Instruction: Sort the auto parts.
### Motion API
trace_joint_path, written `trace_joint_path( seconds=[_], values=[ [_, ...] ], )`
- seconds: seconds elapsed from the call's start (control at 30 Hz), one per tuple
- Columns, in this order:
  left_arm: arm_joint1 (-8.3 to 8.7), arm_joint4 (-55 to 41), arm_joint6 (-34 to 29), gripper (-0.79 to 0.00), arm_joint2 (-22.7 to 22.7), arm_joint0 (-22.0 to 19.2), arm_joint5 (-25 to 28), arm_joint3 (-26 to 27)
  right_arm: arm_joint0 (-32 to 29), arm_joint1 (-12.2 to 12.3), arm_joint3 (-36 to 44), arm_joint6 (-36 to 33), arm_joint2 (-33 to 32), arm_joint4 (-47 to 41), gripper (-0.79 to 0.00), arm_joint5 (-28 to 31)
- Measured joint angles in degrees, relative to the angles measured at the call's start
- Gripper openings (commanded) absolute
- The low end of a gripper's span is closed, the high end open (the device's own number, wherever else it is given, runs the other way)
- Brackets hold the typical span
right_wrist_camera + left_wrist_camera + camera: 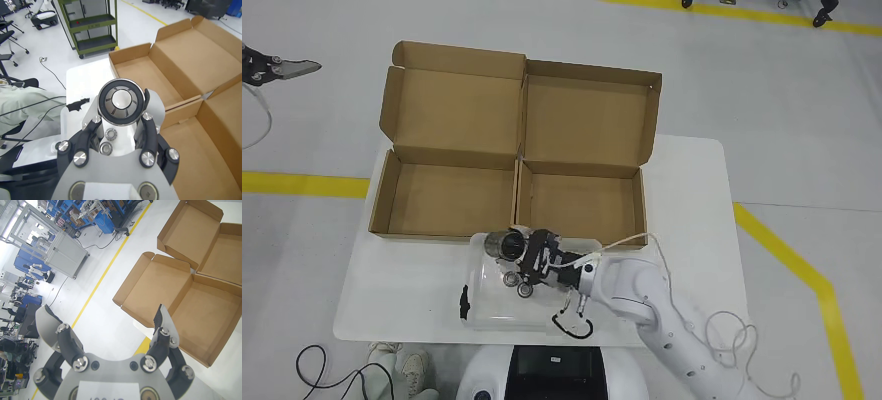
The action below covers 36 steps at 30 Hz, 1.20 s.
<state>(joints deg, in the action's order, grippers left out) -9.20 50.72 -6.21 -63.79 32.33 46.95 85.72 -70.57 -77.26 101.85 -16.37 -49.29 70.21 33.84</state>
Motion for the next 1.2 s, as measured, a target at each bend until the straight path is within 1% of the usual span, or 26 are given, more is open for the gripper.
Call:
trace_joint_path(
  seconds=[0.13, 0.3, 0.43, 0.7, 1.2],
  values=[
    [0.00, 0.0, 0.0, 0.000, 0.0, 0.0, 0.0, 0.0, 2.9, -0.2, 1.3, 0.0, 0.2, -1.1, -0.785, 1.8],
    [0.00, 0.0, 0.0, 0.000, 0.0, 0.0, 0.0, 0.0, 7.6, -0.7, 1.6, 3.2, -0.5, -3.0, -0.785, 2.8],
    [0.00, 0.0, 0.0, 0.000, 0.0, 0.0, 0.0, 0.0, 10.4, -0.9, 2.7, 4.6, -1.5, -3.0, -0.785, 2.3],
    [0.00, 0.0, 0.0, 0.000, 0.0, 0.0, 0.0, 0.0, 14.7, -1.1, 6.2, 3.0, -3.4, -1.5, -0.785, 0.8],
    [0.00, 0.0, 0.0, 0.000, 0.0, 0.0, 0.0, 0.0, 17.2, -1.5, 8.1, 6.9, -3.5, 0.0, -0.785, -0.8]
  ],
)
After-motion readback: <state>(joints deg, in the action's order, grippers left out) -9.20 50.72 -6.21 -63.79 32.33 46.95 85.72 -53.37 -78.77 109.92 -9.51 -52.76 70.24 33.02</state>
